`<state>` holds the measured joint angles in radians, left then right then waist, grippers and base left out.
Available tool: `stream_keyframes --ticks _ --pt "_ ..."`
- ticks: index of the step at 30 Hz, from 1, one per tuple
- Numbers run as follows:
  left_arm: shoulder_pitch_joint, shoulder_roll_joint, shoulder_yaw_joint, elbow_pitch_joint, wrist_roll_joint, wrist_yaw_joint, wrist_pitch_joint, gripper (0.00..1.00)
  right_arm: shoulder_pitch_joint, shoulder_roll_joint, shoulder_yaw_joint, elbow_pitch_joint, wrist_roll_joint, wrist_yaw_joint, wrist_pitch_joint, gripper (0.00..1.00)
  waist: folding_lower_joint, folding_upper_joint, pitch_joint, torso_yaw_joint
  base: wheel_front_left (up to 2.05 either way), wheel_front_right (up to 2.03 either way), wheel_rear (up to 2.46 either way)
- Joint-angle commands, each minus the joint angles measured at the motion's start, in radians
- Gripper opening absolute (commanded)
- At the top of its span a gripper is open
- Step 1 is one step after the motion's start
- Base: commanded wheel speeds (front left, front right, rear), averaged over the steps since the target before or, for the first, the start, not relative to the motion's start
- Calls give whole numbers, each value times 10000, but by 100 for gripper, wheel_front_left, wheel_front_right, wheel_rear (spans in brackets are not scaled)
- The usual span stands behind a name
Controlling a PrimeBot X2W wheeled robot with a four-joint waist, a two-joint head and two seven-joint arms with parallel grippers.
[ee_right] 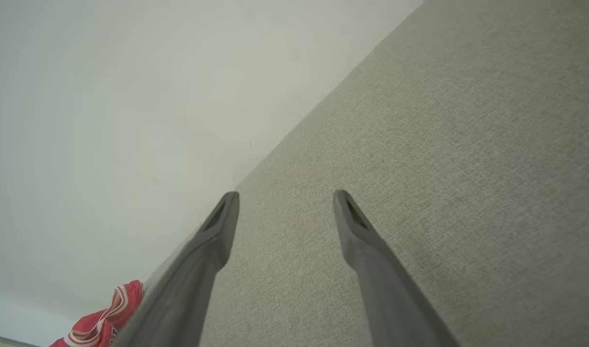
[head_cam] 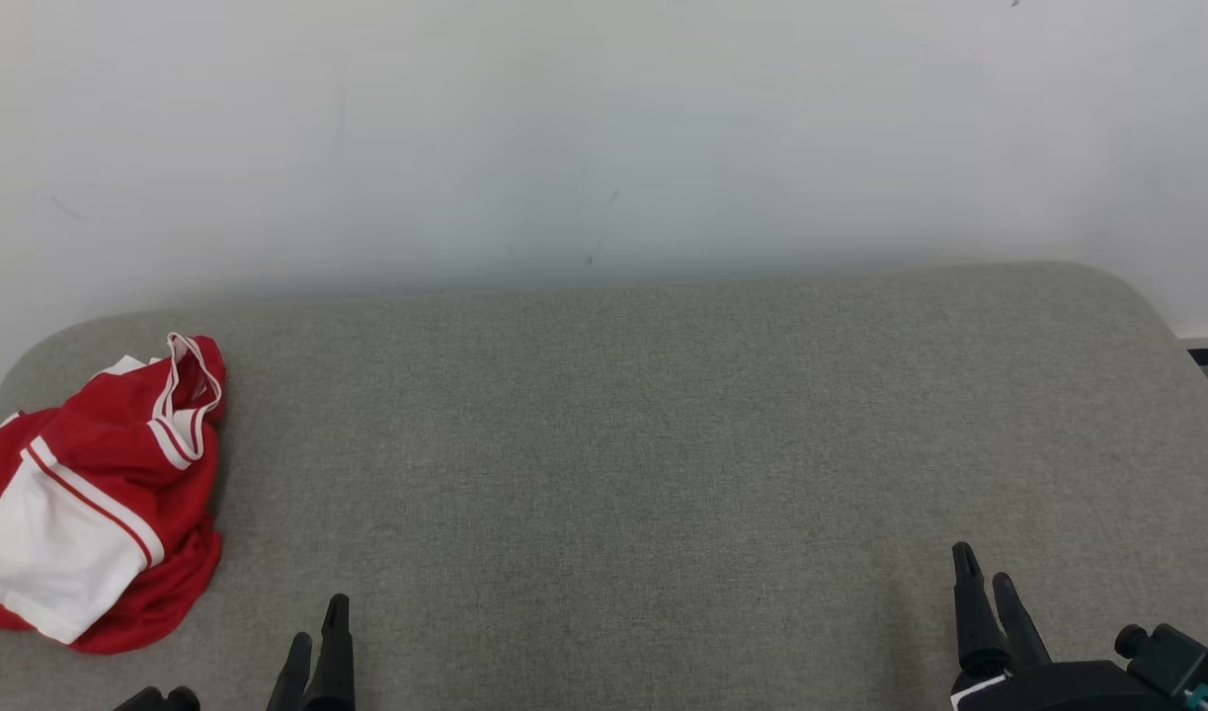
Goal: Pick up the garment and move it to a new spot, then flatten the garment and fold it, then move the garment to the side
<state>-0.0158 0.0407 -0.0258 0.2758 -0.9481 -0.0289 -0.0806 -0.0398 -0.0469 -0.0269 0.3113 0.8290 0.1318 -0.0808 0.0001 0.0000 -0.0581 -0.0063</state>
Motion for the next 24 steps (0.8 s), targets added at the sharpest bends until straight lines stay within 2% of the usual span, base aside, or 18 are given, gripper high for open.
stream_keyframes --ticks 1,11,24 --pt "-29 57 -42 -135 438 39 -114 100 -48 -31 51 -58 -420 -8 -108 100 -1 0 -22 -4 0 0 0" --pt "94 89 -59 -252 2261 291 -407 100 -67 -35 204 149 -1758 -10 -320 100 -1 0 -140 -40 0 0 0" --pt "263 117 12 -353 3972 463 -741 100 16 -38 320 236 -3254 -13 -636 100 -1 0 -271 36 0 0 0"
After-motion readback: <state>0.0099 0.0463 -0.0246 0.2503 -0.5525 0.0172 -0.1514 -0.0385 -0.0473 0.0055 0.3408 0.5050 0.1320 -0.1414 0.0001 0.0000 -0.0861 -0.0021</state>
